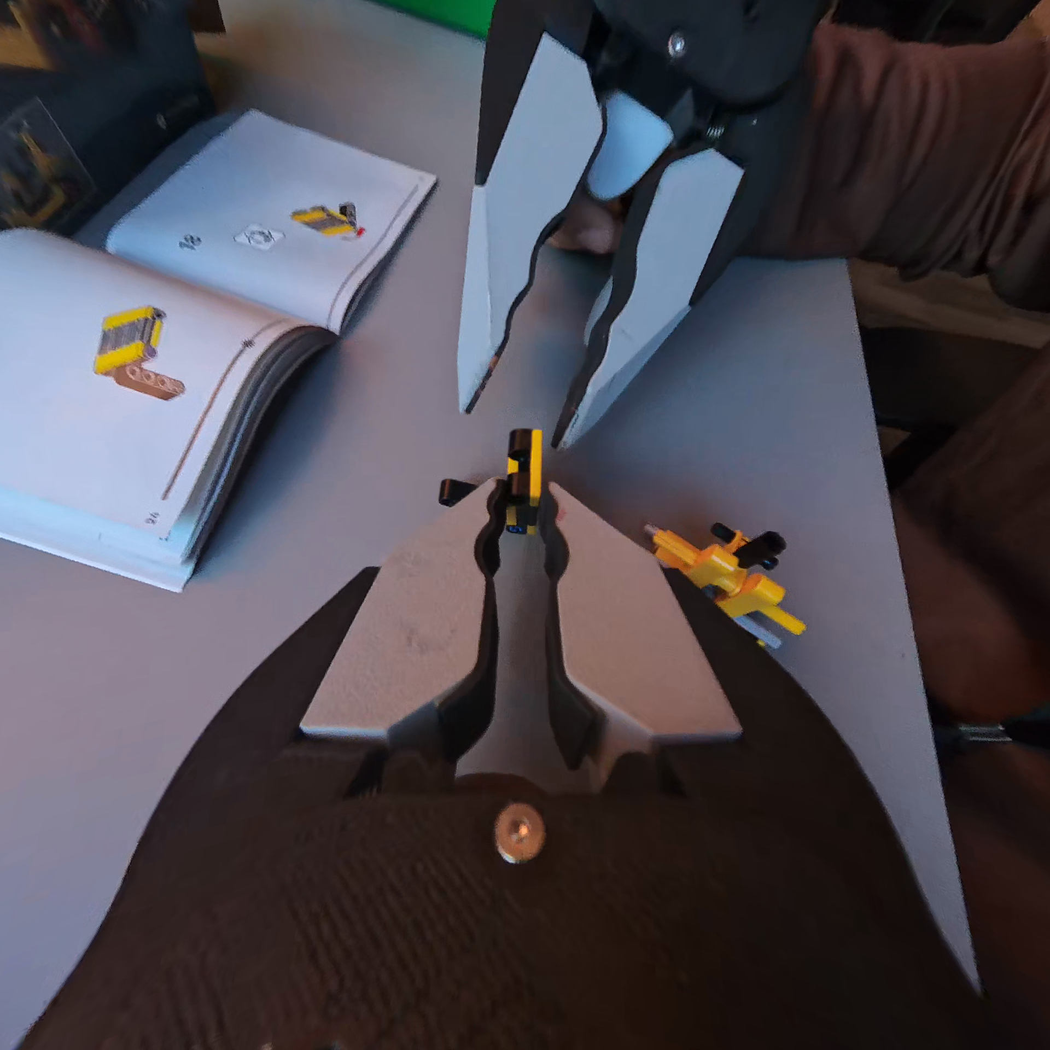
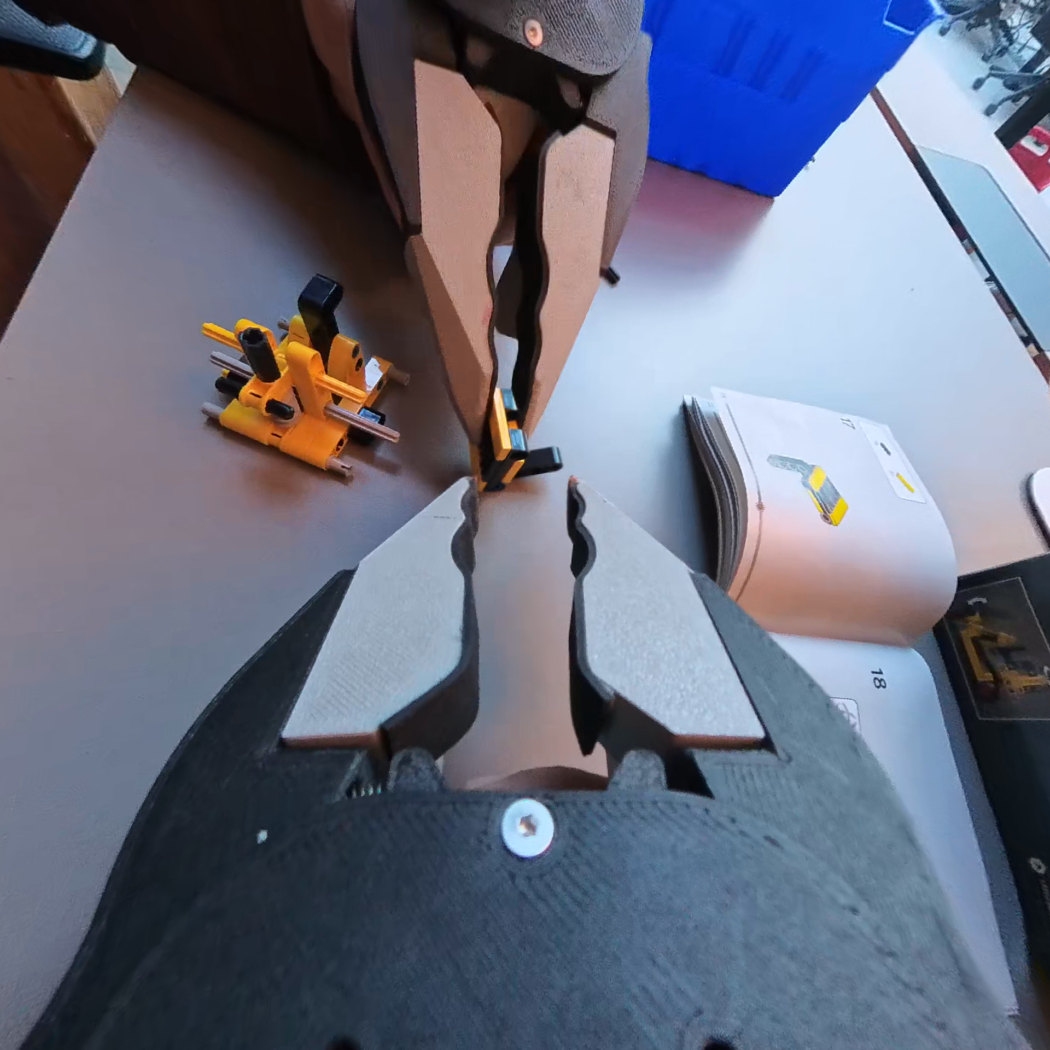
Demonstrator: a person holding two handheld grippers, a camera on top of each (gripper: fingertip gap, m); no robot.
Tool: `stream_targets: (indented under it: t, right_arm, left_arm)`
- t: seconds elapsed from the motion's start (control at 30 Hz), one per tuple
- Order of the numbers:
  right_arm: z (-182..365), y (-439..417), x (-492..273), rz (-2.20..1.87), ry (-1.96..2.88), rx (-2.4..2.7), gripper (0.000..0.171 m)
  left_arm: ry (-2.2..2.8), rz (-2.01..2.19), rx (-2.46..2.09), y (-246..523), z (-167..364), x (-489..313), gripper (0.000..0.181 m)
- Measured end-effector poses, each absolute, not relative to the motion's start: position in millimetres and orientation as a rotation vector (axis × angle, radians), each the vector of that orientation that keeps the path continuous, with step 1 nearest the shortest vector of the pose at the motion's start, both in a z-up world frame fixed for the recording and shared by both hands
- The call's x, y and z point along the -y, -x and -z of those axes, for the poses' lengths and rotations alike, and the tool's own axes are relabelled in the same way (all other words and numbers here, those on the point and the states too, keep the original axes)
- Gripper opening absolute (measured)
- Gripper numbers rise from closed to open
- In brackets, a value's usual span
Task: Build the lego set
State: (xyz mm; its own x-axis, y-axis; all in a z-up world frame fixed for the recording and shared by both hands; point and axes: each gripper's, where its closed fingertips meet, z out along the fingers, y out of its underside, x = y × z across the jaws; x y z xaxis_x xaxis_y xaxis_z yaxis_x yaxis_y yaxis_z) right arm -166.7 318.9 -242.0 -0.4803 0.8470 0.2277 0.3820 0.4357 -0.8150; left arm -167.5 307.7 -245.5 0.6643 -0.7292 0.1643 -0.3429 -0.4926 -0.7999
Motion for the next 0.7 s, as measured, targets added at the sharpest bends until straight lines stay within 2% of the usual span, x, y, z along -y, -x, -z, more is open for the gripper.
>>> stream_targets:
  t: [0.1,0.3,0.4,0.5,0.7]
  right_arm:
    - [248,166,-317,-0.907,1.03,2.088,0.026]
    - [256,166,-317,-0.837,1.031,2.128,0.029]
    - [254,166,-319,-0.856,1.044,2.114,0.028]
    - [255,164,-323,-0.838,1.041,2.112,0.029]
    - [232,158,-356,-0.862,1.061,1.955,0.033]
  left_arm:
    - [2.149,0.693,-0.797,165,249,-307,0.009]
    - [2.164,0.679,-0.773,167,250,-310,0.027]
    - [2.15,0.677,-0.784,166,249,-310,0.026]
    - [2.151,0.66,-0.802,169,249,-309,0.031]
    - [2.09,0.602,-0.701,196,228,-318,0.041]
